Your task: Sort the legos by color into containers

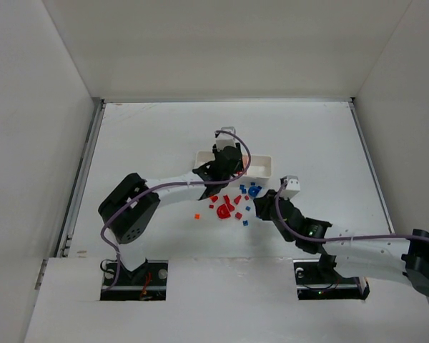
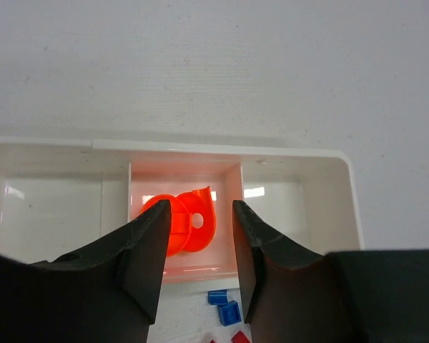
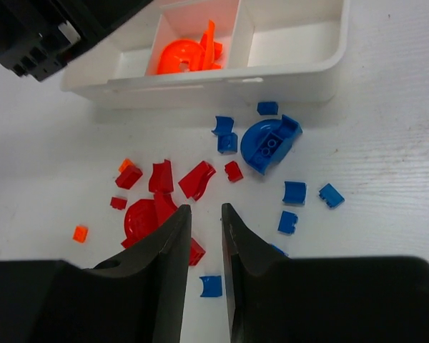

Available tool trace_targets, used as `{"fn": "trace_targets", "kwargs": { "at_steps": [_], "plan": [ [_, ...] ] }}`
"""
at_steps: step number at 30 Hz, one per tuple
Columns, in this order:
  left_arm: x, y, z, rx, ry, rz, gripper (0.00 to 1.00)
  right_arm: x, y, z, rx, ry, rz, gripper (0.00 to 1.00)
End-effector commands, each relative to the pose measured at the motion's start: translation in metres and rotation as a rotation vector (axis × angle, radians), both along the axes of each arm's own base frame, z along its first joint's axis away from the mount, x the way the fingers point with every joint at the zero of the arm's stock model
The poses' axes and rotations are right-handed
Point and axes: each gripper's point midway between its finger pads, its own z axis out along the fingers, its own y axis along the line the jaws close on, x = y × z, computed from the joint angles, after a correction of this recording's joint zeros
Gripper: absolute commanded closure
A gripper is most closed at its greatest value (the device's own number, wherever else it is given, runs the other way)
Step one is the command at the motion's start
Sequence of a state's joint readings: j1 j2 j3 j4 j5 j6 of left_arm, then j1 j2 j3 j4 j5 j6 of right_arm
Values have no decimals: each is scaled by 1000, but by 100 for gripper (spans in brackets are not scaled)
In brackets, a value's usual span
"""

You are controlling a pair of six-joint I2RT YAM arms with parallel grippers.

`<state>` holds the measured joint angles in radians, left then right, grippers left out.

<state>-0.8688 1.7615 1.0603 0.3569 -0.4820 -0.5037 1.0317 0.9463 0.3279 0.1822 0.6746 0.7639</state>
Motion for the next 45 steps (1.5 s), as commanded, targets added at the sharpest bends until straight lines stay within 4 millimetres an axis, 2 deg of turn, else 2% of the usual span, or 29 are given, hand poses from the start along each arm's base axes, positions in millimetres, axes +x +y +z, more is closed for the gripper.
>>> {"fn": "trace_targets", "kwargs": {
  "at_steps": [1, 5, 7, 8, 10, 12, 15, 18, 21, 24, 28, 38, 42, 45],
  "plan": [
    [-12, 18, 45, -70, -89, 8, 64, -3, 25, 10, -3, -18, 61, 70],
    [-47, 64, 35, -69, -79, 36, 68, -6, 63, 12, -71, -31, 156, 68],
    [-70, 89, 24, -61, -69, 47, 69, -3, 83, 15, -93, -39, 198, 68],
    [-85, 108, 15, -57, -58, 64, 69, 0, 99, 17, -103, -40, 229, 68],
    [-97, 123, 8, -52, -44, 81, 69, 2, 109, 16, -112, -38, 249, 68],
    [-115, 146, -6, -48, -15, 110, 69, 6, 141, 9, -126, -19, 318, 68],
    [-132, 167, -24, -53, 24, 136, 69, 15, 172, 0, -125, 8, 372, 73],
    [-140, 176, -37, -61, 50, 146, 69, 27, 191, -15, -146, 29, 383, 75],
    [-146, 171, -43, -64, 68, 120, 69, 38, 192, -26, -168, 44, 360, 76],
    [-155, 161, -54, -30, 101, 69, 66, 50, 182, -33, -180, 53, 322, 77],
    [-162, 157, -67, 8, 128, 53, 66, 61, 170, -46, -221, 77, 308, 75],
    [-165, 151, -82, 61, 160, 41, 62, 55, 158, -63, -285, 105, 331, 73],
    [-166, 148, -82, 57, 157, 35, 60, 57, 159, -60, -312, 98, 343, 73],
    [-166, 148, -81, 54, 156, 34, 60, 53, 155, -68, -338, 122, 346, 73]
  ]
}}
